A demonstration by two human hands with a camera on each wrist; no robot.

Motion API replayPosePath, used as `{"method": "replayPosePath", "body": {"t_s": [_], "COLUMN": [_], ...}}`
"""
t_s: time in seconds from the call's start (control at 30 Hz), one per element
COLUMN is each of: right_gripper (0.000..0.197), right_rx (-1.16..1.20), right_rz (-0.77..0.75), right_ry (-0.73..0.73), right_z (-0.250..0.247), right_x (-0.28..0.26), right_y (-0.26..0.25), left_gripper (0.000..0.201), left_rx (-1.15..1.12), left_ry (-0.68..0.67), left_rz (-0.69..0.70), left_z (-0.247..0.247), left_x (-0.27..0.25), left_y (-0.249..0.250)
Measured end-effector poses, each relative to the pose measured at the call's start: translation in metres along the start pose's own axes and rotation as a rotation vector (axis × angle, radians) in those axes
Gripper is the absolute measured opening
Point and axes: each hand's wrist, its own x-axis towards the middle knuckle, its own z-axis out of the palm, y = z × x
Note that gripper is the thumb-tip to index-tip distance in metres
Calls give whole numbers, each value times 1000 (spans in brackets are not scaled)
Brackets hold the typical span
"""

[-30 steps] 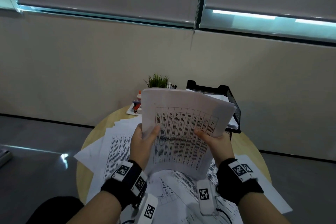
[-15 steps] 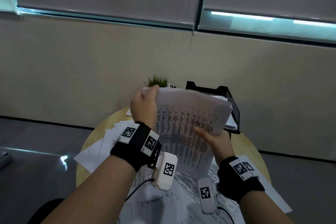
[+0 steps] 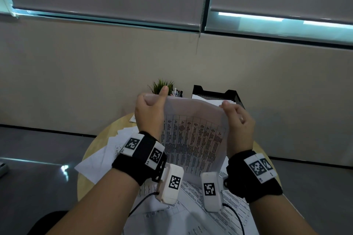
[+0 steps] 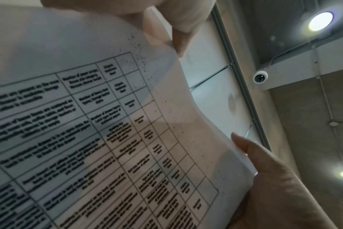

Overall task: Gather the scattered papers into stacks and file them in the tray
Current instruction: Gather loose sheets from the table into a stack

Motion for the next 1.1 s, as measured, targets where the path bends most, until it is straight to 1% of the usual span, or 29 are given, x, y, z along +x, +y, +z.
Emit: {"method": "replayPosePath", "body": {"t_s": [0.07, 0.1, 0.2, 0.27, 0.3, 0.33, 0.37, 0.4, 0.43, 0.5, 0.53, 0.57, 0.6, 0.67, 0.7, 0.8, 0.9, 0.97, 1.03, 1.1], "right_gripper": [18, 13, 10, 3, 9, 21, 33, 39, 39, 29, 23, 20, 18, 18, 19, 28, 32, 34, 34, 32], "right_rx": [10, 17, 3, -32, -47, -68, -93, -100, -90, -96, -110, -111, -99, -74, -64, -74, -105, -68, -30, -37], "right_rz": [5, 1, -56, -105, -118, -110, -76, -28, 36, 183, 250, 299, 330, 363, 371, 389, 412, 428, 422, 438], "right_ry": [11, 15, 17, -17, -49, -91, -131, -158, -178, -203, -214, -223, -224, -203, -190, -212, -217, -185, -165, -155], "right_z": [0, 0, 0, -2, -4, -8, -12, -16, -19, -24, -25, -26, -27, -26, -26, -25, -22, -20, -21, -22], "right_x": [1, 0, 1, 0, -1, -3, -5, -7, -10, -17, -20, -24, -26, -27, -25, -25, -35, -36, -37, -41], "right_y": [2, 3, 4, 3, 4, 5, 8, 10, 15, 30, 37, 44, 49, 55, 58, 69, 81, 82, 82, 87], "left_gripper": [33, 34, 39, 37, 35, 34, 34, 35, 37, 39, 40, 43, 51, 68, 68, 50, 40, 36, 31, 28], "left_rx": [-23, -24, -24, -9, 3, 8, 7, 16, 35, 45, 7, -57, -113, -134, -120, -19, 33, 17, 17, 25], "left_ry": [-7, -11, -33, -51, -58, -59, -54, -53, -54, -66, -87, -133, -199, -316, -355, -394, -370, -358, -361, -355], "left_rz": [-16, -15, 19, 33, 37, 41, 48, 57, 61, 42, 27, 17, 19, -4, -39, -183, -283, -290, -265, -278], "left_z": [0, 0, -1, -1, -2, -2, -3, -4, -5, -7, -10, -14, -18, -30, -36, -48, -53, -52, -50, -51], "left_x": [1, 1, 1, 3, 4, 6, 7, 8, 9, 8, 7, 6, 4, -1, -4, -13, -19, -20, -20, -22], "left_y": [-1, -1, -1, -3, -5, -6, -7, -7, -7, -5, -6, -9, -15, -32, -43, -76, -98, -100, -100, -105]}}
